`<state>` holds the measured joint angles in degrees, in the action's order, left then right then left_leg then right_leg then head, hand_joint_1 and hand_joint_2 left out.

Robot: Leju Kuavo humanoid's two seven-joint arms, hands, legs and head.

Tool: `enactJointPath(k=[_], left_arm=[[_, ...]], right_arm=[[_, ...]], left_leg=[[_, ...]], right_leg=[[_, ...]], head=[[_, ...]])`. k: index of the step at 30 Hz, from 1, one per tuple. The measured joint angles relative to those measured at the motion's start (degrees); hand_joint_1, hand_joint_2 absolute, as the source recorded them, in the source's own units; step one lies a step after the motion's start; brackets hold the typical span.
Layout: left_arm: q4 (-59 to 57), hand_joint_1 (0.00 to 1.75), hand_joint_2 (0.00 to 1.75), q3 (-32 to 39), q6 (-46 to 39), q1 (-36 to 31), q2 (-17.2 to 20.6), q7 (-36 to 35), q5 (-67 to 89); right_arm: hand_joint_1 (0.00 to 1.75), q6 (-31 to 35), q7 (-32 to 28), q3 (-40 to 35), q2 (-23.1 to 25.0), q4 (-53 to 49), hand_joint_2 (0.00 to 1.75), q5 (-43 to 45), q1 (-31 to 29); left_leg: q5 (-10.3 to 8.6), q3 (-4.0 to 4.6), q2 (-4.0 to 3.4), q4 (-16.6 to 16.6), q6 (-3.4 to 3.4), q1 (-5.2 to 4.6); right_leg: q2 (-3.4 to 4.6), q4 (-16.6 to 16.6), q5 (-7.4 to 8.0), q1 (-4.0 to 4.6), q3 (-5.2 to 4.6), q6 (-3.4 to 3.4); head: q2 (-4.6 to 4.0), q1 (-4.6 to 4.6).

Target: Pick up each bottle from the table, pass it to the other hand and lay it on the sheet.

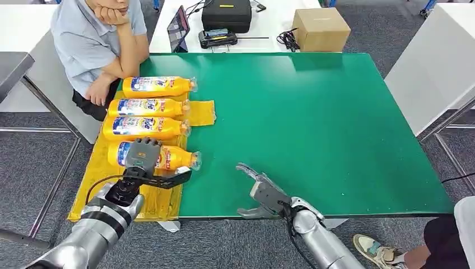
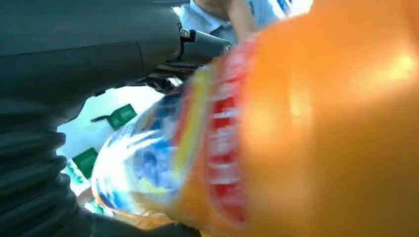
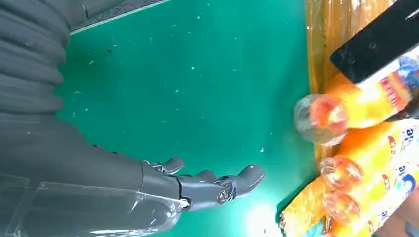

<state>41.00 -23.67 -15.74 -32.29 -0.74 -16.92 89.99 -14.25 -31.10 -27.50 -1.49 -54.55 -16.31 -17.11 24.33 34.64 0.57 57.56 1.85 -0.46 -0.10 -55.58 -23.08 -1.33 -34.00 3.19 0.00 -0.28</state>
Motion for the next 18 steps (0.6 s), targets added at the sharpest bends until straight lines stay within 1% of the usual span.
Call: enactJointPath(k=[10, 18], left_arm=[[-5.2, 0.0, 1.75, -0.31, 2.14, -3.17, -1.55, 0.42, -0.94], [-5.12, 0.0, 1.75, -0.59, 1.43, -2.84, -1.97, 1.68, -1.33]], right_arm=[[0.0, 0.02, -0.09, 0.2, 0.26, 0.35, 1.75, -0.39, -0.37], [0.0, 0.55, -0.09, 0.85, 0.26, 0.35, 1.75, -0.85, -0.12]], left_leg=[[0.0, -0.02, 0.02, 0.0, 0.0, -0.01], [-0.02, -0.06, 0.01, 0.0, 0.02, -0.01]], right_leg=[[-0.01, 0.01, 0.0, -0.01, 0.04, 0.0], [-0.01, 0.0, 0.0, -0.01, 0.07, 0.0]], head=[[0.0, -0.02], [0.0, 0.0]])
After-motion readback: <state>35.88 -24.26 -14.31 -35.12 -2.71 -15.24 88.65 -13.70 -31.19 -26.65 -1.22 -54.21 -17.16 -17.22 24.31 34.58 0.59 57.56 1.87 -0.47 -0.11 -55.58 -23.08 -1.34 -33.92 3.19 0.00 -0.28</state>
